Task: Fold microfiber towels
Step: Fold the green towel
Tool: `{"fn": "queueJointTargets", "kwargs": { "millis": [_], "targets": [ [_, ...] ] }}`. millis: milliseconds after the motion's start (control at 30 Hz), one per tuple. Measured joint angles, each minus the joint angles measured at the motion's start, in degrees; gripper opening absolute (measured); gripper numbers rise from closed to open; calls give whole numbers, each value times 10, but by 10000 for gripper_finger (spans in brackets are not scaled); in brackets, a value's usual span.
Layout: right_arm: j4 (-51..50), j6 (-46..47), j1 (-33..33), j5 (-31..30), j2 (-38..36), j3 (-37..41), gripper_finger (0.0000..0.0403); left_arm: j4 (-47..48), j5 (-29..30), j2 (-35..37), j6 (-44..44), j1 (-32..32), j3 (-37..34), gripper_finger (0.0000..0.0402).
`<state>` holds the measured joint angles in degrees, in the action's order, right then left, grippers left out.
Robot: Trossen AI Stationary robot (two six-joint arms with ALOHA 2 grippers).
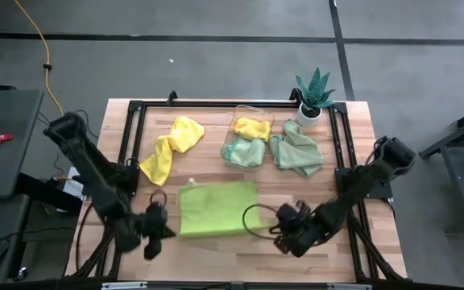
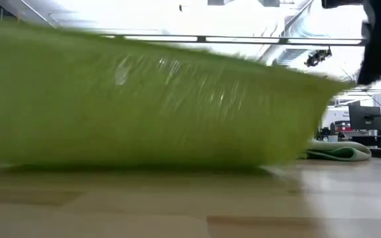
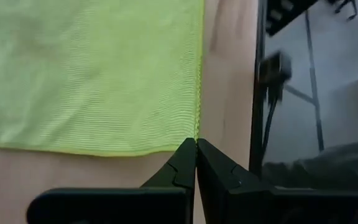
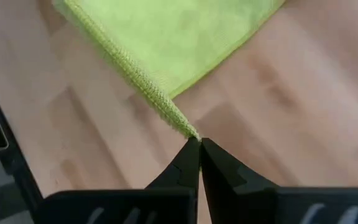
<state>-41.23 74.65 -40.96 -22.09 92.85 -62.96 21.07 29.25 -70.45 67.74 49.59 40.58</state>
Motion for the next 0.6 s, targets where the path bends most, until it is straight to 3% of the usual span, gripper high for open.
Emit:
{"fn": "queueJointTargets", "kwargs": {
  "millis": [100,333,467,600],
  "targets": [
    [90,0,-7,32,48,20,0,-25,10,-77,98,53,0,0],
    [142,0,-9,123,136,-2,1,-65,-31,-204,263,107,-1,0],
    [147,0,-9,128,139,-4,1,-94,-21,-219,296,115,0,0],
    [140,-12,-4,111,118,-5,0,-104,-4,-205,270,106,0,0]
  ]
}}
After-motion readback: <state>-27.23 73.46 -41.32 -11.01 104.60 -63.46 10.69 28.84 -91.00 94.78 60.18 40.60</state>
